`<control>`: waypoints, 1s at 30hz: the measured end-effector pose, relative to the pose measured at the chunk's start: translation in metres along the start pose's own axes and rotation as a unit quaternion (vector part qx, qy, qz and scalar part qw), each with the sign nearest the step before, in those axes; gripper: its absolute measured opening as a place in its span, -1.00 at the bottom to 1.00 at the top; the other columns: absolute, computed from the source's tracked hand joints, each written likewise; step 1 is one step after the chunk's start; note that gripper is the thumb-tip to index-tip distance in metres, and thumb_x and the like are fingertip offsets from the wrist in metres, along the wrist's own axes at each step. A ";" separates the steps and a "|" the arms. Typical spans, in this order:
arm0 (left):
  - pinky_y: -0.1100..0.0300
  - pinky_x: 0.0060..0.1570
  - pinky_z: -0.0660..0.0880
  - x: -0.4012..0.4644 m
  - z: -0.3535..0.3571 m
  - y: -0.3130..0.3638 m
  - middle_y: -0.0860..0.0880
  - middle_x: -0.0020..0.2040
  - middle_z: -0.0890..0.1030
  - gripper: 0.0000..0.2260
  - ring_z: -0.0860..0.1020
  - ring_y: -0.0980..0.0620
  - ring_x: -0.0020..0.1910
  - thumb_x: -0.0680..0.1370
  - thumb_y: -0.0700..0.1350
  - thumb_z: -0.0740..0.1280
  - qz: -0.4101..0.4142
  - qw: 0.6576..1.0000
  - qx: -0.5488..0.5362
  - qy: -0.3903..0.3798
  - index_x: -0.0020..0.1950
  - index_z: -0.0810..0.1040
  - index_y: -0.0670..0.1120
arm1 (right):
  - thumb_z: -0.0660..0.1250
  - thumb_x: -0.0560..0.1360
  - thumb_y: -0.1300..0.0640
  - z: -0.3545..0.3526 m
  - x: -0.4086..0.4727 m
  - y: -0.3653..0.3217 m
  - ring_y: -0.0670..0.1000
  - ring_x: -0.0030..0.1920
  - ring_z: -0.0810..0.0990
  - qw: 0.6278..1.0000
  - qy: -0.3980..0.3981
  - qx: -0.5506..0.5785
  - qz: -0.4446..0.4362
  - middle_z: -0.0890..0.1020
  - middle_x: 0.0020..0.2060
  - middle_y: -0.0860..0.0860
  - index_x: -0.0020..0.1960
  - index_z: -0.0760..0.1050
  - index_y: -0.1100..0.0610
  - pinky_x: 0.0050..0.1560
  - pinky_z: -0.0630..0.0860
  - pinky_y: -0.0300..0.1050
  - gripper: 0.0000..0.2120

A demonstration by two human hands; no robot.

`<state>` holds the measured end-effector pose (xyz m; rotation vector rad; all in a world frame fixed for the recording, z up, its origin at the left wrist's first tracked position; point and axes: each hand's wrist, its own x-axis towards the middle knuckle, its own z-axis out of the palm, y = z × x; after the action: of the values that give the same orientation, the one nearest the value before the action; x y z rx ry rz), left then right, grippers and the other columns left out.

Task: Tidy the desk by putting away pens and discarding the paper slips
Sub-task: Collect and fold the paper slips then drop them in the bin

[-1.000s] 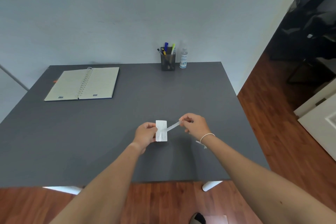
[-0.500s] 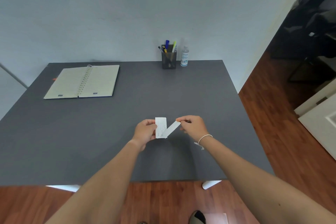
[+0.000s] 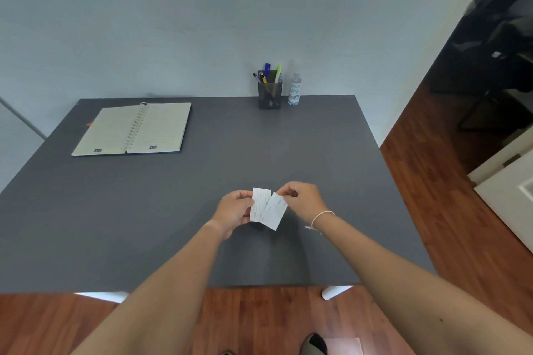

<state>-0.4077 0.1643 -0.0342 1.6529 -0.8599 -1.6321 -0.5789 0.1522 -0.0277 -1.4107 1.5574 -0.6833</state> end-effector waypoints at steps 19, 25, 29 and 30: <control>0.13 -0.08 0.57 -0.001 -0.005 -0.004 -0.15 -0.02 0.63 -0.82 0.62 -0.04 -0.15 0.55 -0.29 0.19 -0.006 1.000 0.002 -0.010 0.09 0.51 -0.16 | 0.10 0.46 0.47 0.002 0.002 -0.010 -0.13 -0.25 0.42 0.997 0.052 0.039 -0.052 0.48 -0.20 0.01 0.06 0.55 0.20 -0.24 0.39 -0.53 -0.65; 0.14 -0.12 0.57 0.002 -0.003 -0.003 -0.14 -0.05 0.62 -0.81 0.61 -0.01 -0.20 0.55 -0.31 0.17 -0.004 1.000 0.001 0.012 0.11 0.49 -0.17 | 0.12 0.47 0.45 0.003 0.005 -0.009 0.03 -0.18 0.45 0.992 0.053 0.109 -0.024 0.48 -0.28 -0.05 0.02 0.54 0.12 -0.15 0.46 -0.22 -0.65; 0.13 -0.09 0.57 0.002 -0.003 -0.001 -0.10 -0.11 0.62 -0.83 0.61 -0.01 -0.20 0.55 -0.31 0.17 -0.001 1.000 -0.001 0.012 0.07 0.48 -0.16 | 0.13 0.47 0.44 0.005 0.007 -0.011 0.04 -0.15 0.48 0.992 0.045 0.118 -0.029 0.49 -0.27 -0.03 -0.06 0.52 0.00 -0.06 0.50 -0.07 -0.62; 0.13 -0.08 0.56 0.003 -0.003 -0.001 -0.11 -0.11 0.62 -0.83 0.61 -0.01 -0.19 0.55 -0.31 0.17 0.000 1.000 -0.001 0.013 0.06 0.48 -0.16 | 0.14 0.47 0.44 0.005 0.007 -0.011 0.04 -0.15 0.48 0.992 0.042 0.117 -0.029 0.49 -0.28 -0.04 -0.08 0.52 -0.03 -0.05 0.50 -0.06 -0.61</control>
<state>-0.4045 0.1625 -0.0363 1.6697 -0.8440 -1.6070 -0.5689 0.1442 -0.0226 -1.2698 1.4524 -0.9390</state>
